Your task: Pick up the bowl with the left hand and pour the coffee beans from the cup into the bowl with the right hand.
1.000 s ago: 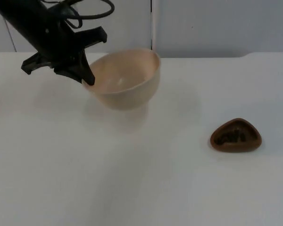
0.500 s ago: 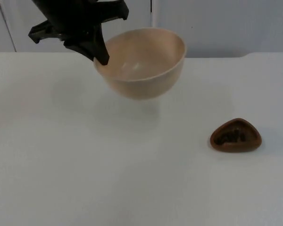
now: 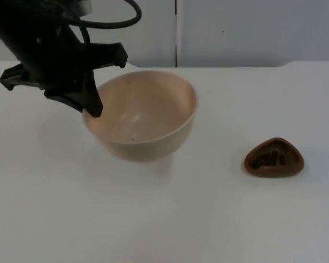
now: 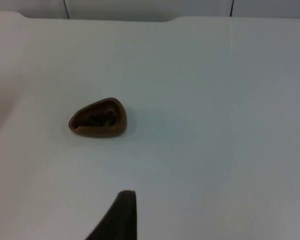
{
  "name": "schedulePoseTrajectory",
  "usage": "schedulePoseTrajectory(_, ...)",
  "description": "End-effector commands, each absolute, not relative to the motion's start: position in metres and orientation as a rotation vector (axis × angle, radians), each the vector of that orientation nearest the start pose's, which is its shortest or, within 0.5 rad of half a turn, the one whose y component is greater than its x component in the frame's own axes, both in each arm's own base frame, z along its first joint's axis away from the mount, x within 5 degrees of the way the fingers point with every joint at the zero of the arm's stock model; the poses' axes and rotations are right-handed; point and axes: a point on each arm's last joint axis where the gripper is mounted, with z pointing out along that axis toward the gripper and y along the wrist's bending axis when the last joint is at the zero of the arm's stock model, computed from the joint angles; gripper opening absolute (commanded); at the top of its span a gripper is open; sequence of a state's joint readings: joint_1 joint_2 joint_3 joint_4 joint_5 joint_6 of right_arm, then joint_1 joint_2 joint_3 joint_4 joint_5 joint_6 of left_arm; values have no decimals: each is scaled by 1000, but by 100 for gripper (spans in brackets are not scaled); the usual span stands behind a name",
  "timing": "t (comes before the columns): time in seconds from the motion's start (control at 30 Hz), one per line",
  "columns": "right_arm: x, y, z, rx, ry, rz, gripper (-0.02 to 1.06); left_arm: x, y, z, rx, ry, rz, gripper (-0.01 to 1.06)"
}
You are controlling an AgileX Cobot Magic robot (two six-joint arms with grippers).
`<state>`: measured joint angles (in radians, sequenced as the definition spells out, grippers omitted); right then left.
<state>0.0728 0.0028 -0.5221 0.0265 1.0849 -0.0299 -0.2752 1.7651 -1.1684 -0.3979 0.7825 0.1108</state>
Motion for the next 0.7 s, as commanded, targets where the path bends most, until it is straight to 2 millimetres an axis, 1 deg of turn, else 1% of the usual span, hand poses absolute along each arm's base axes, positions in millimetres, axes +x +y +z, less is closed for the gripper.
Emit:
schedulePoseTrajectory(0.0, -7, 2, 280, -101, 2049, 51, 105, 320, -118, 206, 202, 2839, -501, 0)
schedulePoseTrajectory(0.1, -7, 2, 280, -101, 2049, 51, 105, 305, -118, 194, 211, 2874, -489, 0)
schedulePoseTrajectory(0.13, -7, 2, 280, -101, 2049, 51, 105, 305, -118, 194, 211, 2874, -489, 0)
schedulePoseTrajectory(0.2, -7, 2, 280, -101, 2049, 51, 105, 296, -128, 187, 277, 2891, -472, 0)
schedulePoseTrajectory(0.27, -7, 2, 280, -101, 2049, 51, 105, 290, -140, 186, 341, 2881, -468, 0)
schedulePoseTrajectory(0.3, -7, 2, 280, -101, 2049, 51, 105, 290, -140, 186, 341, 2881, -468, 0)
schedulePoseTrajectory(0.43, -7, 2, 280, -101, 2049, 51, 105, 282, -162, 187, 428, 2846, -474, 0)
schedulePoseTrajectory(0.57, -7, 2, 280, -101, 2049, 51, 105, 278, -169, 186, 471, 2832, -449, 0)
schedulePoseTrajectory(0.67, -7, 2, 280, -101, 2049, 51, 105, 279, -170, 186, 457, 2823, -457, 0)
